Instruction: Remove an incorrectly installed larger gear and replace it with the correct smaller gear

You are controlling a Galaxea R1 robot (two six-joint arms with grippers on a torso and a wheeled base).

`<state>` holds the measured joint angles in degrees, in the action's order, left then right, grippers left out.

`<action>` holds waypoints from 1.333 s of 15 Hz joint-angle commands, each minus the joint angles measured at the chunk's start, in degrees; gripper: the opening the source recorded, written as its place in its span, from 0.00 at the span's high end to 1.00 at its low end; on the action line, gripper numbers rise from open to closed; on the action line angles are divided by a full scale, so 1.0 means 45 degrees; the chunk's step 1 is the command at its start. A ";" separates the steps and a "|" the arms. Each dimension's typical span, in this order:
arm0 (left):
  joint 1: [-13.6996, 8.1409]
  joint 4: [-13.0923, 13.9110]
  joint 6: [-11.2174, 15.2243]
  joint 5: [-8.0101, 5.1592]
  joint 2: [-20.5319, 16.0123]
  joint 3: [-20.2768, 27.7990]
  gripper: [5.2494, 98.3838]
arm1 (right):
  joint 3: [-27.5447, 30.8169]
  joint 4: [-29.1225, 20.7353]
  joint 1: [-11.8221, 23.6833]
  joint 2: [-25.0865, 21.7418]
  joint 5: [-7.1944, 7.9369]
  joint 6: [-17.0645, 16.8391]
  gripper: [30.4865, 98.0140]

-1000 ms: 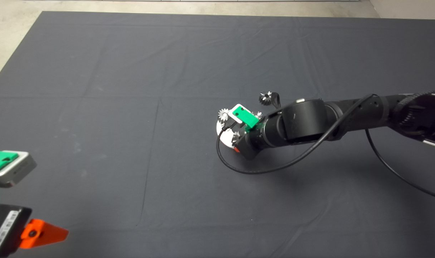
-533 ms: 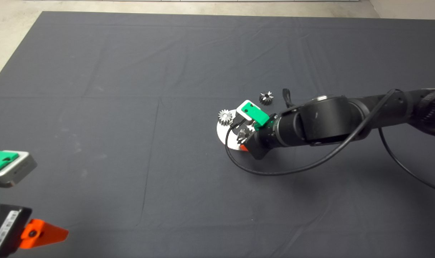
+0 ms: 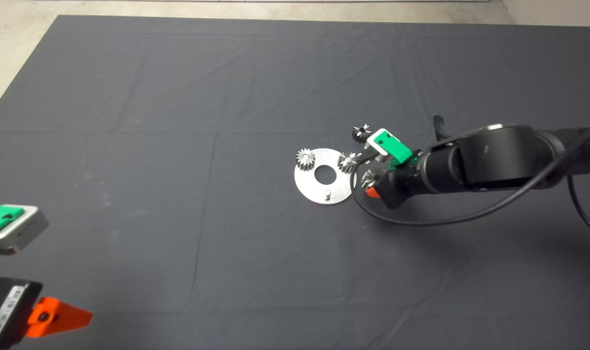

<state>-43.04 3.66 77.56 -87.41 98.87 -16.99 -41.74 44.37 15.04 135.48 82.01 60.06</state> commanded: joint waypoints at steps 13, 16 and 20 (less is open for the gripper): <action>-0.0084 0.0242 0.0070 -0.0440 0.0014 0.0245 0.00 | 0.0861 0.0139 -0.1409 -0.1698 -0.0079 0.0013 0.74; -0.0084 0.0242 0.0070 -0.0440 0.0014 0.0245 0.00 | 0.0916 0.0139 -0.1372 -0.1678 -0.0079 0.0032 0.73; -0.0084 0.0242 0.0070 -0.0440 -0.0006 0.0232 0.00 | 0.1036 0.0100 -0.1311 -0.1717 -0.0060 0.0130 0.70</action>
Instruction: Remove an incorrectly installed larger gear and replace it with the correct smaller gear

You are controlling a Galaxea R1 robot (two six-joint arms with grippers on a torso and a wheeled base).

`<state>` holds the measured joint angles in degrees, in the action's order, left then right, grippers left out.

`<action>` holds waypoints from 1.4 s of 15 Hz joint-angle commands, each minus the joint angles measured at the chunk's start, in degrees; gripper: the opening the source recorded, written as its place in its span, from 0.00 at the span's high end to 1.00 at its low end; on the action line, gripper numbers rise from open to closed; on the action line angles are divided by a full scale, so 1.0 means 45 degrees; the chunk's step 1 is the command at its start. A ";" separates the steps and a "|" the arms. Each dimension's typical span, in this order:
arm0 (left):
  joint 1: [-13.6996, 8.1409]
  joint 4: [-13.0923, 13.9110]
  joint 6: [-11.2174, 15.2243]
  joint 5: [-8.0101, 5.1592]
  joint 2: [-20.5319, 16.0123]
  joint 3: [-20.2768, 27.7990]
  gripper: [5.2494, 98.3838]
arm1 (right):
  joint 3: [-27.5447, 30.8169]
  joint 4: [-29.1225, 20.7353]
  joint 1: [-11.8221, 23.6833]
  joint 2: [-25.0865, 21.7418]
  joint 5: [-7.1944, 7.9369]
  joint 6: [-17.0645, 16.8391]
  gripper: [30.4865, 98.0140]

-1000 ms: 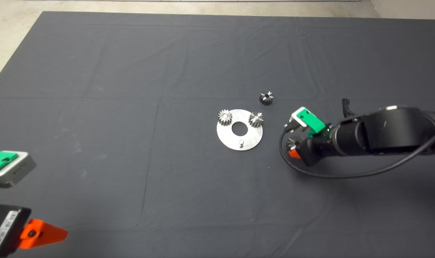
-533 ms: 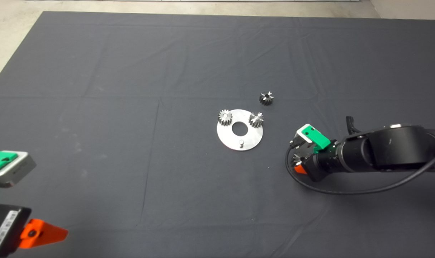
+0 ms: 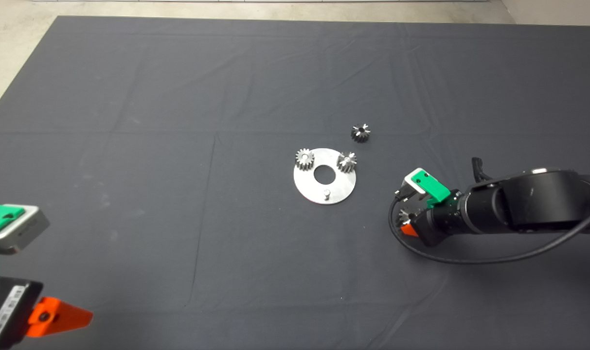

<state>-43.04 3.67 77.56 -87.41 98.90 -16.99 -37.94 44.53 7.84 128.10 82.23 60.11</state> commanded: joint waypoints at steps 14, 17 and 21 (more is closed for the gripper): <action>-0.0084 0.0238 0.0079 -0.0401 -0.0053 0.0225 0.00 | -0.4408 -0.1232 0.4227 0.0635 -0.1321 0.0704 0.46; -0.0084 0.0238 0.0168 -0.0420 -0.0059 0.0225 0.00 | -0.5400 -0.1400 0.4217 0.1263 -0.1925 0.0671 0.46; -0.0084 0.0238 0.0187 -0.0416 -0.0072 0.0225 0.00 | -0.6085 -0.1380 0.4178 0.2237 -0.2061 0.0759 0.36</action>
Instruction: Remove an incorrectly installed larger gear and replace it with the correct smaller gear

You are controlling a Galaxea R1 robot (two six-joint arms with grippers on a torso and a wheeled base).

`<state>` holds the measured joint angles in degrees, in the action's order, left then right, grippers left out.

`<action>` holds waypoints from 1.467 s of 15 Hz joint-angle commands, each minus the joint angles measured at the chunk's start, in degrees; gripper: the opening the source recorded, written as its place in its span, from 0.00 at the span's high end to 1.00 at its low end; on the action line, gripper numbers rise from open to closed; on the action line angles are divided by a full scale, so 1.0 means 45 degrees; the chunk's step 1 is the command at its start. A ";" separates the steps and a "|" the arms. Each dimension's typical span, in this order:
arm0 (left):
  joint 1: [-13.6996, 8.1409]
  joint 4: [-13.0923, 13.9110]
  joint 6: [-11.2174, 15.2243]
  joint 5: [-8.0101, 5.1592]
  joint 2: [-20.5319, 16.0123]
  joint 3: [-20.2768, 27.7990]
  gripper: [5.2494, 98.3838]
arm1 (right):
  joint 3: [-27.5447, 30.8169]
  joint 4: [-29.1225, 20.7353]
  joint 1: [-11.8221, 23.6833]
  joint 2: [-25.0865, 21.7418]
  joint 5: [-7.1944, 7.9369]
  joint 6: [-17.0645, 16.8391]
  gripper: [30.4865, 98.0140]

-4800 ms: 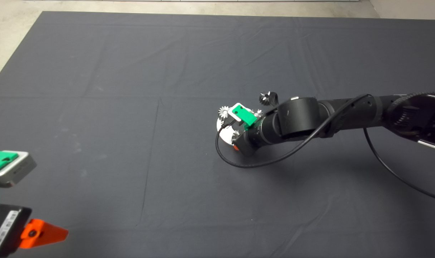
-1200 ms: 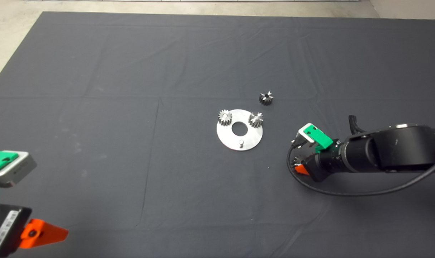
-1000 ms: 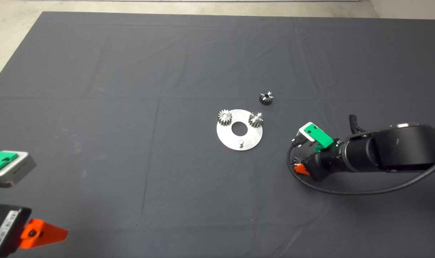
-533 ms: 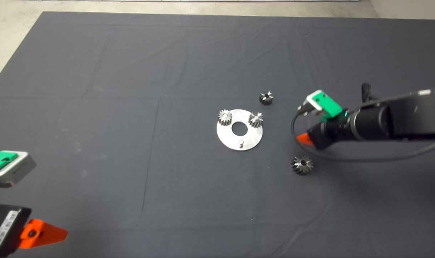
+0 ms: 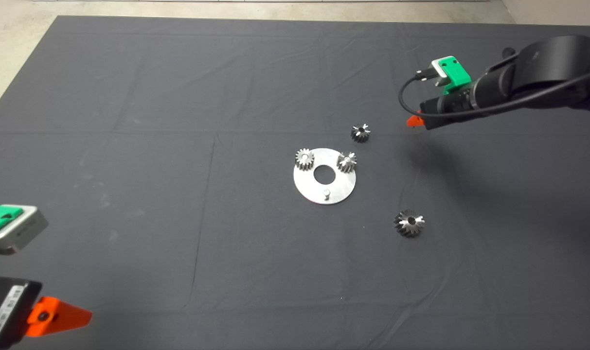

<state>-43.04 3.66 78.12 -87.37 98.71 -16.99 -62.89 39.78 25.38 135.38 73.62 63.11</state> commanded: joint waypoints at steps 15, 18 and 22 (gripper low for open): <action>-0.0084 0.0242 0.0080 -0.0409 -0.0244 0.0233 0.00 | -0.2531 -0.0228 -0.0913 0.2603 -0.0637 -0.0079 0.04; -0.0084 0.0242 0.0080 -0.0409 -0.0253 0.0245 0.00 | -0.2739 -0.0208 -0.0991 0.2652 -0.0657 -0.0060 0.01; -0.0084 0.0242 0.0080 -0.0428 -0.0244 0.0245 0.00 | -0.3076 -0.0169 -0.1074 0.2661 -0.0657 0.0018 0.01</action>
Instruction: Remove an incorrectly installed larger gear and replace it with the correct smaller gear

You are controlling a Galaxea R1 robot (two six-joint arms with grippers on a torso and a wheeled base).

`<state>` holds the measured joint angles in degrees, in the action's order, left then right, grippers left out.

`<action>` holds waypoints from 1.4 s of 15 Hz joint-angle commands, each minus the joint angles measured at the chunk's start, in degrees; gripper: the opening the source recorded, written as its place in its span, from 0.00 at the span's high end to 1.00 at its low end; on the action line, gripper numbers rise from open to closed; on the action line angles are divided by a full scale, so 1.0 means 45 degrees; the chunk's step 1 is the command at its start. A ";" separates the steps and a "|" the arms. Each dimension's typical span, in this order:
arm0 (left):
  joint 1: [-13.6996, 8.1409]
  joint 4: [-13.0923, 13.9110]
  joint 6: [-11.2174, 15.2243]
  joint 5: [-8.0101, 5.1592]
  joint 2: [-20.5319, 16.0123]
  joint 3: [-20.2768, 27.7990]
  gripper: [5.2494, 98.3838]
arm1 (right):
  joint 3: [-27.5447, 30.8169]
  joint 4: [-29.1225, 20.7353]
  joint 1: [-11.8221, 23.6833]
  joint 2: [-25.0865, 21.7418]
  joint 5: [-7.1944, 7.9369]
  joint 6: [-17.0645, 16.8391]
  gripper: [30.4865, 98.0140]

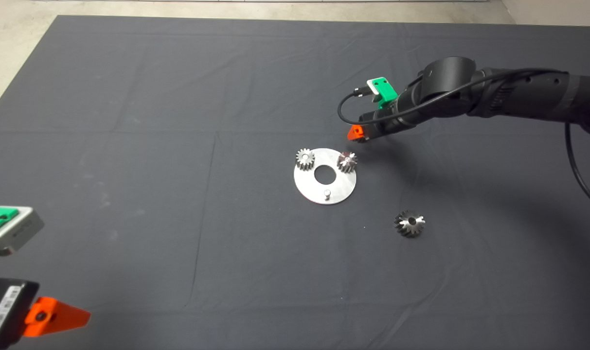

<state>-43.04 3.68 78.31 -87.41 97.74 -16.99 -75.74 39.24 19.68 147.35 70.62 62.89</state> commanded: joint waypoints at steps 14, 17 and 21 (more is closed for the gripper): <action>-0.0084 0.0237 0.0039 -0.0401 -0.0030 0.0245 0.00 | -0.0275 0.1844 -0.0426 -0.0018 -0.0557 0.0087 0.01; -0.0084 0.0237 0.0039 -0.0401 -0.0049 0.0245 0.00 | -0.0353 0.1885 -0.0446 -0.0037 -0.0769 0.0106 0.02; -0.0084 0.0237 0.0039 -0.0416 -0.0049 0.0245 0.00 | -0.0587 0.1885 -0.0446 -0.0037 -0.1020 0.0145 0.06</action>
<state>-43.04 3.66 78.31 -87.41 97.74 -16.97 -78.24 46.06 16.66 147.32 66.95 63.12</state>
